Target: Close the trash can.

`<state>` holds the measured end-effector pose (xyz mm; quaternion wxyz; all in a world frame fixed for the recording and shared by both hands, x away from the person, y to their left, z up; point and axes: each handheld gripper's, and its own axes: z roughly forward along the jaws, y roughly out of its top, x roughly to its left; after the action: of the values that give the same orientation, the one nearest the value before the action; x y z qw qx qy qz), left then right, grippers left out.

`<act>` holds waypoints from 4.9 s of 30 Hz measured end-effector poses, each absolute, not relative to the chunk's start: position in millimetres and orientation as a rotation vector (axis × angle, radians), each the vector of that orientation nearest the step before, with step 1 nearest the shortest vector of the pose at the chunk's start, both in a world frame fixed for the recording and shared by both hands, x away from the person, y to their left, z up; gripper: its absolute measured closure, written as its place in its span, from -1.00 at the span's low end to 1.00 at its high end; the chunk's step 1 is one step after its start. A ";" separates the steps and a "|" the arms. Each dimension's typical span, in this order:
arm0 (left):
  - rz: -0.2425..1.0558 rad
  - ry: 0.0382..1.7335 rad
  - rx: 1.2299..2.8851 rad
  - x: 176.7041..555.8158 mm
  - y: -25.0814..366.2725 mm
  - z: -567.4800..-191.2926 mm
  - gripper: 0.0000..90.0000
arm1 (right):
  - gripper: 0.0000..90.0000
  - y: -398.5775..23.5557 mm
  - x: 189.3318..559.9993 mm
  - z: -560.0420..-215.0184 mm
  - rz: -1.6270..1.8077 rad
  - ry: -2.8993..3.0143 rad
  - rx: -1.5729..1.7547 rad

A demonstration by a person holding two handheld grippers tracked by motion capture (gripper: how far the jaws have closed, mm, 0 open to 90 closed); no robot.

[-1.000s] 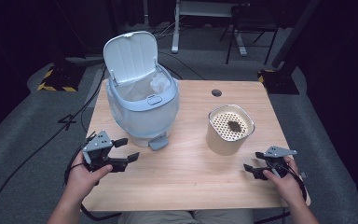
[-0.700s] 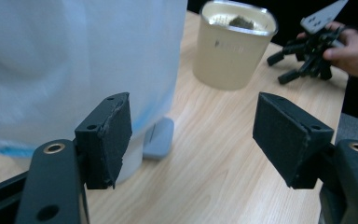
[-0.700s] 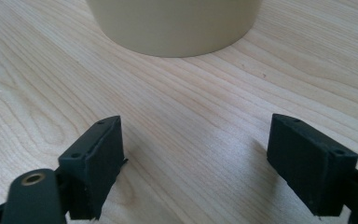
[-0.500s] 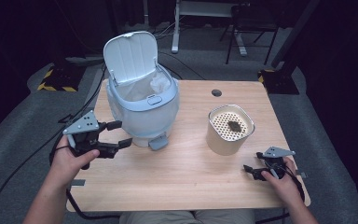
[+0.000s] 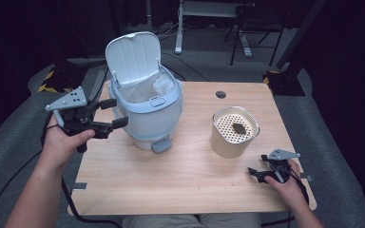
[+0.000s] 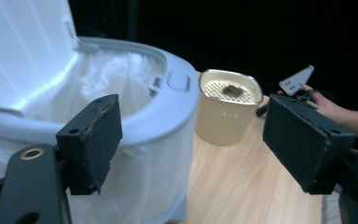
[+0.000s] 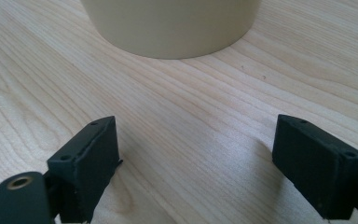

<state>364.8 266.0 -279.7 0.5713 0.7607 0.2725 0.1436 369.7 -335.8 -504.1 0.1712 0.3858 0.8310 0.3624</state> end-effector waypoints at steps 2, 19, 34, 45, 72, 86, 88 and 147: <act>0.349 0.638 1.784 368.6 267.6 -272.8 -0.51 | -0.67 -335.8 369.7 -504.1 1.031 2.359 1.096; 0.487 0.756 1.686 413.6 286.3 -241.5 -0.38 | -0.67 -336.0 369.8 -504.1 1.027 2.361 1.093; 0.545 0.919 1.693 459.4 290.9 -238.2 -0.35 | -0.67 -336.0 369.7 -504.0 1.028 2.362 1.095; 0.561 0.916 1.719 474.3 279.1 -235.1 -0.34 | -0.67 -335.9 369.7 -504.1 1.029 2.360 1.096; 0.360 0.697 1.838 436.7 250.7 -250.7 -0.16 | -0.67 -335.8 369.5 -504.1 1.029 2.359 1.096; 0.232 0.654 1.931 446.7 217.5 -270.3 0.09 | -0.67 -335.8 369.6 -504.1 1.030 2.359 1.095; 0.231 0.660 1.938 447.8 216.0 -271.2 0.14 | -0.67 -335.8 369.5 -504.1 1.030 2.359 1.096; 0.332 0.489 2.015 343.5 171.6 -321.7 -0.27 | -0.66 -334.6 367.3 -504.1 1.034 2.368 1.081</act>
<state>343.5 171.6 -321.7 0.4974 0.8324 0.2020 0.1373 367.3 -334.6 -504.1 0.1694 0.3805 0.8331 0.3639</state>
